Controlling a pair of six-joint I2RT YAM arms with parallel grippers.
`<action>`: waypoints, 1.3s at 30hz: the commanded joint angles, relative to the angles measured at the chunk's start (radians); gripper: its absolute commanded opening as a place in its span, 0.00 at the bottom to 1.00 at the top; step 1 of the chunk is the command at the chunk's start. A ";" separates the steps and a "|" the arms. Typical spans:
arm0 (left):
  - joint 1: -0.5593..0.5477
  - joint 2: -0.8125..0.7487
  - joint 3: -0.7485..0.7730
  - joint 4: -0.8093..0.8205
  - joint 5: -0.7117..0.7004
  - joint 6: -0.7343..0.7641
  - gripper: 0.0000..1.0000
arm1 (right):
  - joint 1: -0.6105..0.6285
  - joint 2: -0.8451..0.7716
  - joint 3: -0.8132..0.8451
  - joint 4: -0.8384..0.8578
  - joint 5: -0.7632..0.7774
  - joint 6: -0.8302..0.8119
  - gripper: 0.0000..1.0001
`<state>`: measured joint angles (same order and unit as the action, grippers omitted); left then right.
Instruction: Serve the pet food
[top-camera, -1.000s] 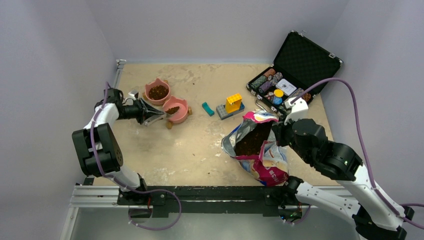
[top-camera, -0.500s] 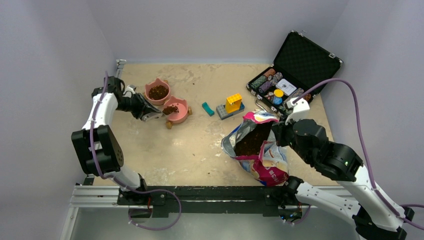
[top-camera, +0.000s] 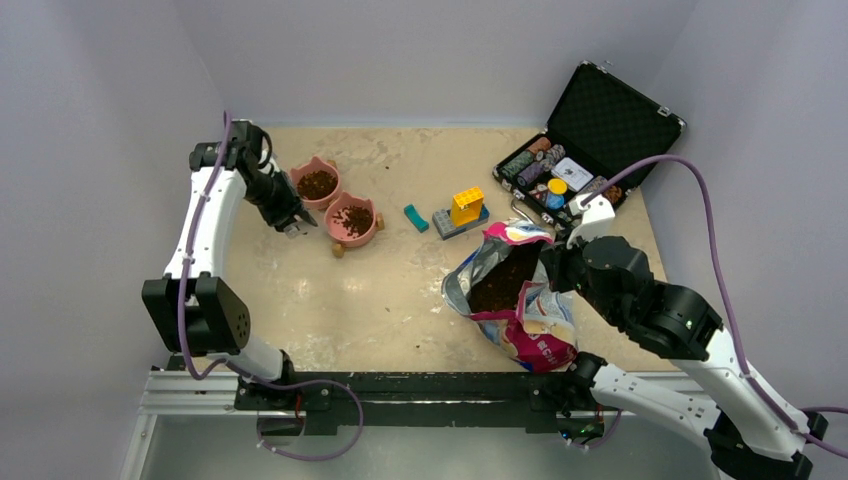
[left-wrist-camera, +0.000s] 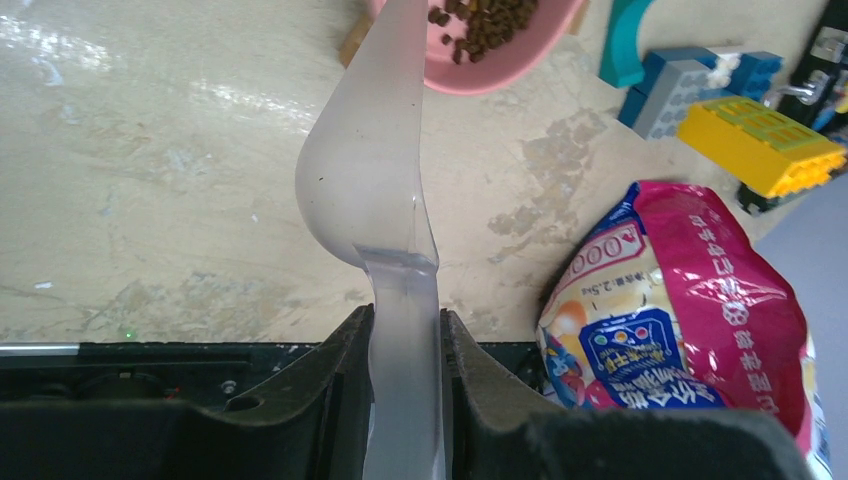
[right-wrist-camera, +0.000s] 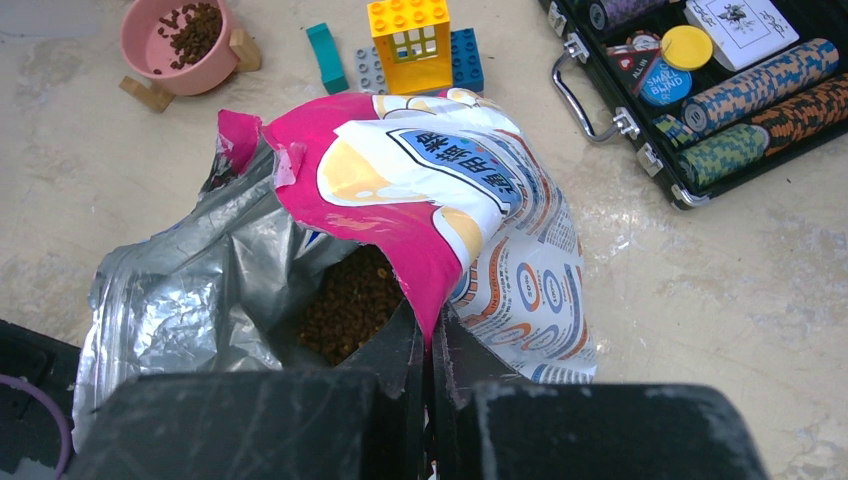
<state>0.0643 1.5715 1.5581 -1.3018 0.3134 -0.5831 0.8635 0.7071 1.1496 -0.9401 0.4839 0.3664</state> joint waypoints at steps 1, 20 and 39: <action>-0.036 -0.086 0.047 0.024 0.167 -0.045 0.00 | 0.000 0.026 0.021 0.043 -0.017 -0.013 0.00; -0.593 -0.288 0.370 -0.297 0.437 -0.135 0.00 | 0.000 0.165 0.091 0.250 -0.191 -0.128 0.00; -0.914 0.478 0.524 -0.165 0.355 -0.181 0.00 | 0.000 0.047 0.136 0.276 -0.221 -0.143 0.00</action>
<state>-0.8322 2.0129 2.1357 -1.4971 0.6292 -0.7406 0.8616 0.8032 1.2068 -0.8871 0.2775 0.2386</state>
